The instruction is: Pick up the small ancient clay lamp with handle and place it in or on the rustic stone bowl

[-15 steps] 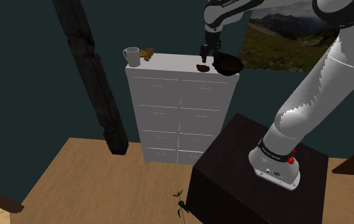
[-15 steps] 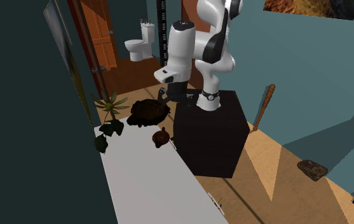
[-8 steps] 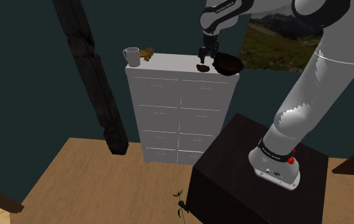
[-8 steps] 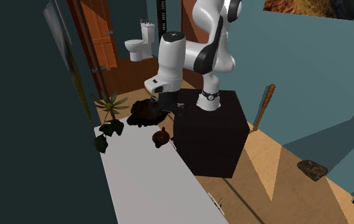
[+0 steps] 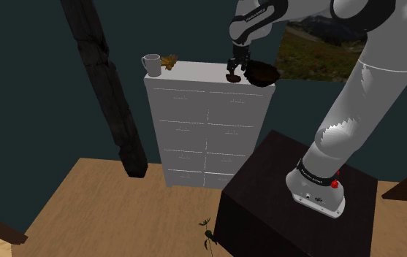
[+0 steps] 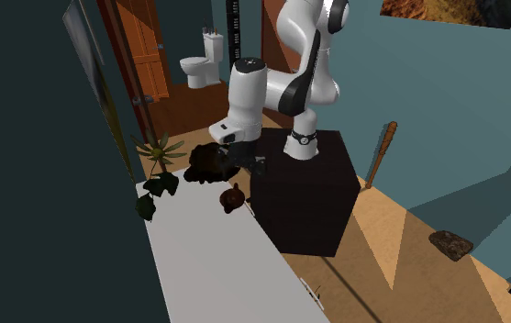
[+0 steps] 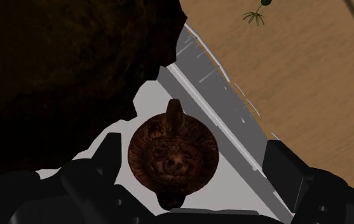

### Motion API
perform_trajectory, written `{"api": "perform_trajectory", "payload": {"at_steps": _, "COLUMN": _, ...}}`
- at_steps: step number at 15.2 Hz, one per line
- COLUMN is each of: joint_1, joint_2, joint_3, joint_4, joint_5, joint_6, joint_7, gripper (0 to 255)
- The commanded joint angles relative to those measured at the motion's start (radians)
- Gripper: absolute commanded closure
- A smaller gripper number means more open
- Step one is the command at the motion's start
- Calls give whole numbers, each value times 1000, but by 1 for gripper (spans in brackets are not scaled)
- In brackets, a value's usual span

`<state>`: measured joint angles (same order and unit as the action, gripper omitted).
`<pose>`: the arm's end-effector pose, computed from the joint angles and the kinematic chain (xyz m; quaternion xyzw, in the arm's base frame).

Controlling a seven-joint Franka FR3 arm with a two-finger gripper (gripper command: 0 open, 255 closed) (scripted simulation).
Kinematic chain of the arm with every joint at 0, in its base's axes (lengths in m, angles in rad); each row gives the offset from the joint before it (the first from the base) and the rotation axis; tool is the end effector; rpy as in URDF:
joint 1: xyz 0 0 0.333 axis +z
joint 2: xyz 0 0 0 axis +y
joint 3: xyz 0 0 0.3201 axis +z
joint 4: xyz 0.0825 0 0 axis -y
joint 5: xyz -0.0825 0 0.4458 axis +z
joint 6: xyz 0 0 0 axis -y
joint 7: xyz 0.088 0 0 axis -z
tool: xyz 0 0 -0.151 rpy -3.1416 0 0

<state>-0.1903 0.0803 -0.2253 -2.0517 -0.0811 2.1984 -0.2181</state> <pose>0.5717 -0.2580 0.3348 0.9957 -0.0752 0.0190 0.0510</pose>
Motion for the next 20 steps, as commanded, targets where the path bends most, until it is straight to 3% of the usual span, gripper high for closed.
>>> {"api": "perform_trajectory", "payload": {"at_steps": 1, "joint_1": -1, "joint_2": 1, "joint_3": -1, "joint_4": -1, "joint_5": 0, "joint_6": -1, "joint_7": 0, "gripper": 0}}
{"api": "perform_trajectory", "payload": {"at_steps": 3, "joint_1": -1, "joint_2": 1, "joint_3": -1, "joint_4": -1, "joint_5": 0, "joint_6": -1, "joint_7": 0, "gripper": 0}}
{"api": "perform_trajectory", "payload": {"at_steps": 4, "joint_1": -1, "joint_2": 0, "joint_3": -1, "joint_4": -1, "joint_5": -1, "joint_6": -1, "joint_7": 0, "gripper": 255}}
{"api": "perform_trajectory", "payload": {"at_steps": 13, "joint_1": -1, "joint_2": -1, "joint_3": -1, "joint_4": -2, "joint_5": -1, "joint_6": 0, "joint_7": 0, "gripper": 255}}
{"api": "perform_trajectory", "payload": {"at_steps": 14, "joint_1": -1, "joint_2": -1, "joint_3": -1, "joint_4": -2, "joint_5": -1, "joint_6": 0, "joint_7": 0, "gripper": 0}}
{"api": "perform_trajectory", "payload": {"at_steps": 18, "joint_1": -35, "joint_2": 228, "joint_3": -5, "joint_4": 323, "joint_5": 127, "joint_6": -195, "joint_7": 13, "gripper": 0}}
{"api": "perform_trajectory", "payload": {"at_steps": 20, "joint_1": -45, "joint_2": 267, "joint_3": -2, "joint_4": 365, "joint_5": 144, "joint_6": -214, "joint_7": 17, "gripper": 0}}
